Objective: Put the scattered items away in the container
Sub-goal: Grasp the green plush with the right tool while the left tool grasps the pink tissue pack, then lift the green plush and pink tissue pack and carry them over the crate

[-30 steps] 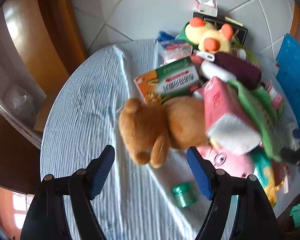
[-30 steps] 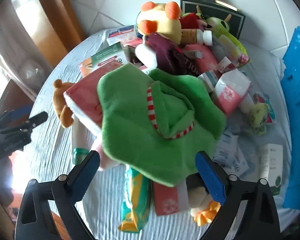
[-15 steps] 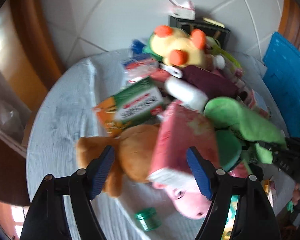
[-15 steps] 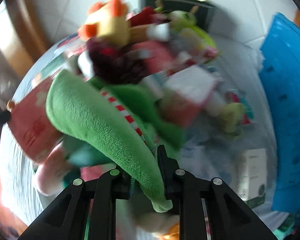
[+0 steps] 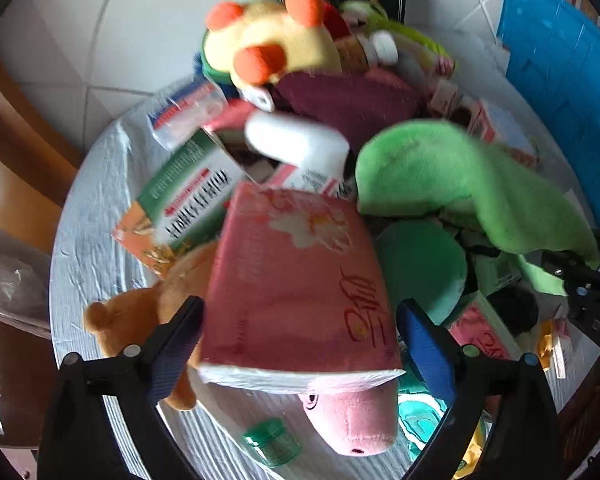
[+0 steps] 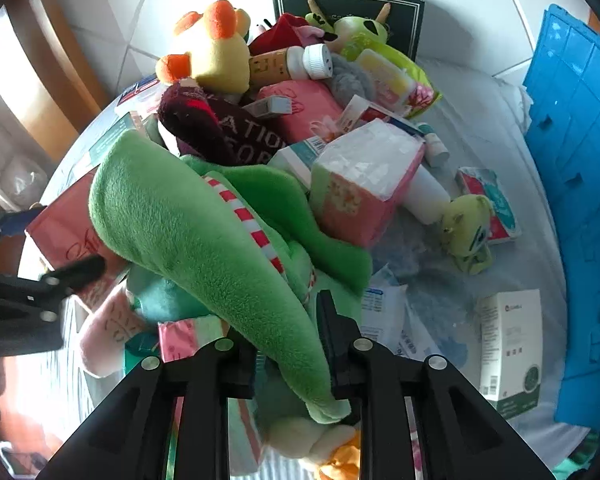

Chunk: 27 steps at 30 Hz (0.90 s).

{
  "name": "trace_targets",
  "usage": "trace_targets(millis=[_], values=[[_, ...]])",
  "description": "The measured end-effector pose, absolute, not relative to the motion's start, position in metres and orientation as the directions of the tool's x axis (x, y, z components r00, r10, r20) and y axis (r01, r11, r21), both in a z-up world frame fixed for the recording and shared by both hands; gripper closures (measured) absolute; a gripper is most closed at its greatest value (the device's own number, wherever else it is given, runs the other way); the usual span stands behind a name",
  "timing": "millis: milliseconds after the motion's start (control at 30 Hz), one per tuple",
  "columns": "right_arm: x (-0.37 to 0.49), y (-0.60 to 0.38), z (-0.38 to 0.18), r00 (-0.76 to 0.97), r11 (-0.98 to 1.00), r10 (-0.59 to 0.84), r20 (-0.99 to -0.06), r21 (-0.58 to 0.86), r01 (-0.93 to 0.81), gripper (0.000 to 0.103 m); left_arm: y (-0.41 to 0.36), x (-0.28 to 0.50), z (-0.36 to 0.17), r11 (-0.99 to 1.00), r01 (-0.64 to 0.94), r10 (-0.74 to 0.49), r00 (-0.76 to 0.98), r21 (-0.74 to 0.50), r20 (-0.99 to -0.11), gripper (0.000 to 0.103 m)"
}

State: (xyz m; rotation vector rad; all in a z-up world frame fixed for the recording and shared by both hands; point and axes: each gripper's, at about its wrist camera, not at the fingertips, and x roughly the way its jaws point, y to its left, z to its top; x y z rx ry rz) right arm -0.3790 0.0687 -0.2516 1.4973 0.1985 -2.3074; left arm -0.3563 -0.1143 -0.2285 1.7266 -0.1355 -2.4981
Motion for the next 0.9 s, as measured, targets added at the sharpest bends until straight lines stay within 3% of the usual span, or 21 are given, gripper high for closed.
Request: trace_targets(millis=[233,300,367,433,500,533,900], values=[[-0.379,0.064,-0.259,-0.342,-0.909,-0.253,-0.905,0.101,0.405,0.075,-0.118,-0.347,-0.237,-0.988,0.072,-0.154,-0.403,0.137,-0.902,0.006],[-0.379,0.06,-0.259,-0.353,-0.906,-0.252,-0.901,0.091,0.414,0.069,-0.116,-0.344,-0.232,-0.987,0.078,-0.162,-0.438,0.142,-0.884,0.007],[-0.38,0.056,-0.259,-0.371,-0.902,-0.256,-0.893,0.082,0.424,0.053,-0.116,-0.342,-0.23,-0.986,0.088,-0.165,-0.463,0.14,-0.871,0.008],[-0.385,0.05,-0.26,-0.394,-0.9,-0.255,-0.883,0.068,0.43,0.045,-0.117,-0.34,-0.229,-0.986,0.101,-0.163,-0.474,0.13,-0.865,0.009],[-0.391,0.044,-0.263,-0.396,-0.905,-0.219,-0.892,0.033,0.425,0.065,-0.118,-0.339,-0.229,-0.986,0.111,-0.162,-0.48,0.123,-0.862,0.009],[-0.392,0.041,-0.261,-0.398,-0.903,-0.216,-0.892,0.027,0.43,0.095,-0.119,-0.339,-0.228,-0.986,0.119,-0.161,-0.486,0.118,-0.859,0.01],[-0.385,0.044,-0.169,-0.551,-0.882,-0.297,-0.78,0.003,0.471,0.093,-0.109,-0.32,-0.152,-0.977,0.187,-0.203,-0.641,0.105,-0.74,0.01]])
